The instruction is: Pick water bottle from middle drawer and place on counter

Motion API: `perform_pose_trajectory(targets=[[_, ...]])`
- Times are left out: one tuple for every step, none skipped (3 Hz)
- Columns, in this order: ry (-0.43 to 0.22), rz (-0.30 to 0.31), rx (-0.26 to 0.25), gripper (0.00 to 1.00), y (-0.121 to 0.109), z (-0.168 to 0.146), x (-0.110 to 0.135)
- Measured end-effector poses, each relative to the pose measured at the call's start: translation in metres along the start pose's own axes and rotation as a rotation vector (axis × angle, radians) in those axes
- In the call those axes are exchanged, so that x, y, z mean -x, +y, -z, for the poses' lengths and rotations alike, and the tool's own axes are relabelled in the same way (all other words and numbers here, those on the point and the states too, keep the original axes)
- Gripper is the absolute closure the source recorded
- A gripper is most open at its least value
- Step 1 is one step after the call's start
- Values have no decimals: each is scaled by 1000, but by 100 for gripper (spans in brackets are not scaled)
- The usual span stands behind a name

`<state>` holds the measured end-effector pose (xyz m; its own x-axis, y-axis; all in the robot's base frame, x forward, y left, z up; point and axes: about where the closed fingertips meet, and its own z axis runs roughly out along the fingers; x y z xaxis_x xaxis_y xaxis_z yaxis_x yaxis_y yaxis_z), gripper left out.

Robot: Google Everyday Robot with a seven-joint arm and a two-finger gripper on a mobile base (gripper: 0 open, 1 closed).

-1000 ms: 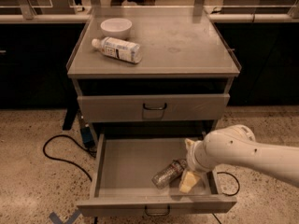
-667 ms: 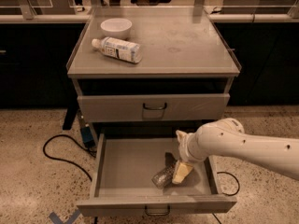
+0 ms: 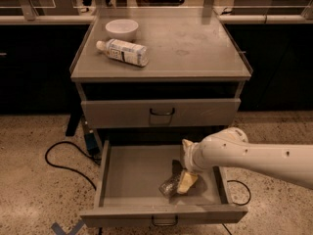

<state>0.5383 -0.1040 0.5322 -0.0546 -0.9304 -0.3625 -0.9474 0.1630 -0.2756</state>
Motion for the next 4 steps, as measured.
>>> perform_pose_trajectory(targets=[[-26,-59,-41,0,-12,-40,-7],[-25,-58,-40,0,-12,-40,-7],[6,44,9,0,-15,-58,-7],[0,122,90,0,-22,-80,-13]])
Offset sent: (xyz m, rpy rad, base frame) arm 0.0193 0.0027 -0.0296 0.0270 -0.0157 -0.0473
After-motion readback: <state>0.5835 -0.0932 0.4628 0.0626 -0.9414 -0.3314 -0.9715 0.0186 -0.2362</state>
